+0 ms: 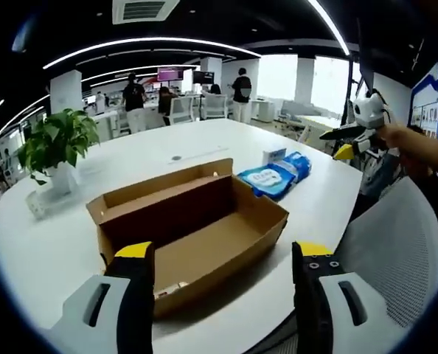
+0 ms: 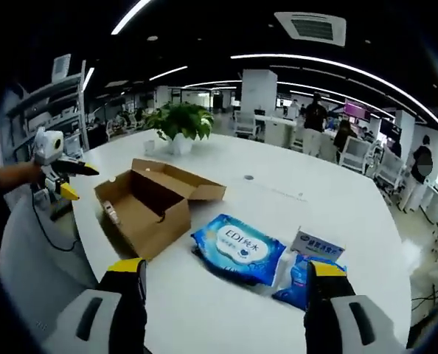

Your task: Operate the shoe box by opening the lid, removing the specified soft item, and placing it in the target area until the item is outside and the box remains undamaged.

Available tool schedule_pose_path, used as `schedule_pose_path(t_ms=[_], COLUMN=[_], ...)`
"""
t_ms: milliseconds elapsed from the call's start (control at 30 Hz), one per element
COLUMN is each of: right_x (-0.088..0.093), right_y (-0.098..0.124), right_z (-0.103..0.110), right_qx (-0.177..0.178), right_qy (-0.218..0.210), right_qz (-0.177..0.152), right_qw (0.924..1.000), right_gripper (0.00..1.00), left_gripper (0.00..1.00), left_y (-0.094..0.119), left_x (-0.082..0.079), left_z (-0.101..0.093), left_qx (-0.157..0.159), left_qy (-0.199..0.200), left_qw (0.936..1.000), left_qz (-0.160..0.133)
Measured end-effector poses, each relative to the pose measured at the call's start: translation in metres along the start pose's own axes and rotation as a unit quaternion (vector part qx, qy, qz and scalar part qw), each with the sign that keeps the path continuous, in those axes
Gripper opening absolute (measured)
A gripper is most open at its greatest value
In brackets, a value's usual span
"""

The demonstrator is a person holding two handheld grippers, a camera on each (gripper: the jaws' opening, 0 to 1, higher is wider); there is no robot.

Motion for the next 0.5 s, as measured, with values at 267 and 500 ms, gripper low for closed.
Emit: schedule_pose_path(t_ms=[267,500], right_x=[0.004,0.006], right_y=[0.010,0.016], right_z=[0.019,0.042], right_qx=[0.002,-0.008], right_qy=[0.000,0.000], right_qz=[-0.016,-0.036], right_qw=[0.9999,0.9993], right_gripper=[0.93,0.99], left_gripper=[0.75,0.67], left_y=[-0.002,-0.009], left_x=[-0.016,-0.023], left_z=[0.028,0.053], left_qx=[0.020,0.057], left_qy=[-0.021,-0.048], left_qw=[0.9994,0.9941], left_qz=[0.021,0.079])
Point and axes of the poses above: the point that each gripper's makers call its tool centre point, and the gripper's own axes: y roughly backward along the fingers, z roughly to its left, x roughly out of its underside, the point moved 8 cm from there along y, roughly backward along the fingers, and after that the axes turned 1 degree about x, right-handed, at the moved point
